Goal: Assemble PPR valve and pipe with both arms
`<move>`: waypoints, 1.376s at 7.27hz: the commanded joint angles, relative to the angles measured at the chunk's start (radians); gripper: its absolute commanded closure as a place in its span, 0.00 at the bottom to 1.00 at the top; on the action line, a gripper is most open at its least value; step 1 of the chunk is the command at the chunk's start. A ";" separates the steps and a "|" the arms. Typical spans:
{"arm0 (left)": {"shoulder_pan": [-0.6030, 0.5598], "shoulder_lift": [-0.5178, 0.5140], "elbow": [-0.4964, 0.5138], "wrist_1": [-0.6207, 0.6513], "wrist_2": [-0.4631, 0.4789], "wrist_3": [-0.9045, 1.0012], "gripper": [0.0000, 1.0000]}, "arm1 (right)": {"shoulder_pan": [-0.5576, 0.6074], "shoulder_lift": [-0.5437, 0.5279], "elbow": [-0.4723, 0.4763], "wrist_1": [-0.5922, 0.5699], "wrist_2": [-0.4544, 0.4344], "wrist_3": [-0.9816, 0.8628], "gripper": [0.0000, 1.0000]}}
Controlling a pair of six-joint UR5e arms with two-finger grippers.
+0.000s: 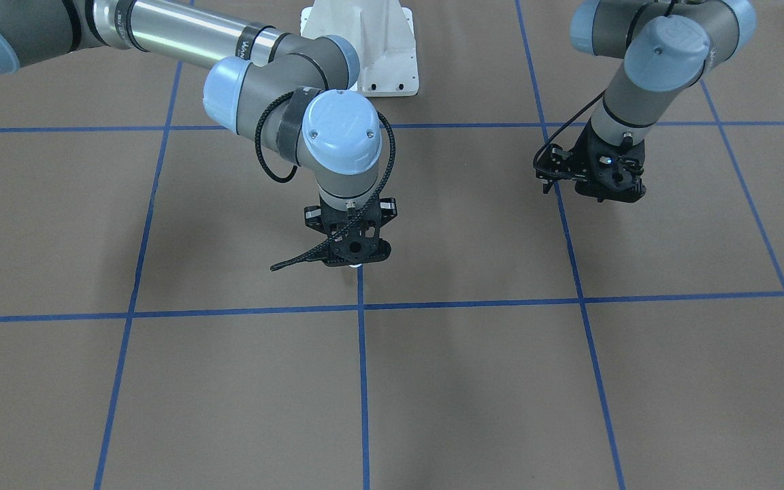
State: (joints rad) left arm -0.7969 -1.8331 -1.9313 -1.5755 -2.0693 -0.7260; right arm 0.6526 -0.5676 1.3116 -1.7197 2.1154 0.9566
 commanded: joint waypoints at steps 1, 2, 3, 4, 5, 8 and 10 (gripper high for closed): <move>-0.001 0.000 0.000 0.000 0.000 0.000 0.00 | -0.001 0.000 0.000 0.002 0.000 0.004 0.36; -0.001 0.000 0.002 0.000 0.000 -0.001 0.00 | -0.001 0.000 0.000 0.002 0.000 0.004 0.12; -0.001 0.000 0.002 0.000 0.000 -0.001 0.00 | 0.001 0.000 0.000 0.002 0.000 0.014 0.03; -0.001 -0.002 0.002 0.000 0.000 -0.001 0.00 | -0.001 0.000 0.000 0.003 0.000 0.033 0.02; -0.002 -0.002 0.002 0.000 0.000 -0.001 0.00 | 0.001 0.001 0.003 0.002 0.000 0.036 0.02; -0.070 0.052 -0.052 0.008 -0.011 0.112 0.00 | 0.128 -0.018 0.246 -0.232 0.037 0.012 0.01; -0.242 0.188 -0.089 0.006 -0.132 0.330 0.00 | 0.334 -0.358 0.647 -0.397 0.099 -0.304 0.01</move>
State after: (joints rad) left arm -0.9248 -1.7300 -2.0022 -1.5688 -2.1164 -0.5399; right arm 0.8512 -0.7200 1.7290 -2.0160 2.1669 0.8556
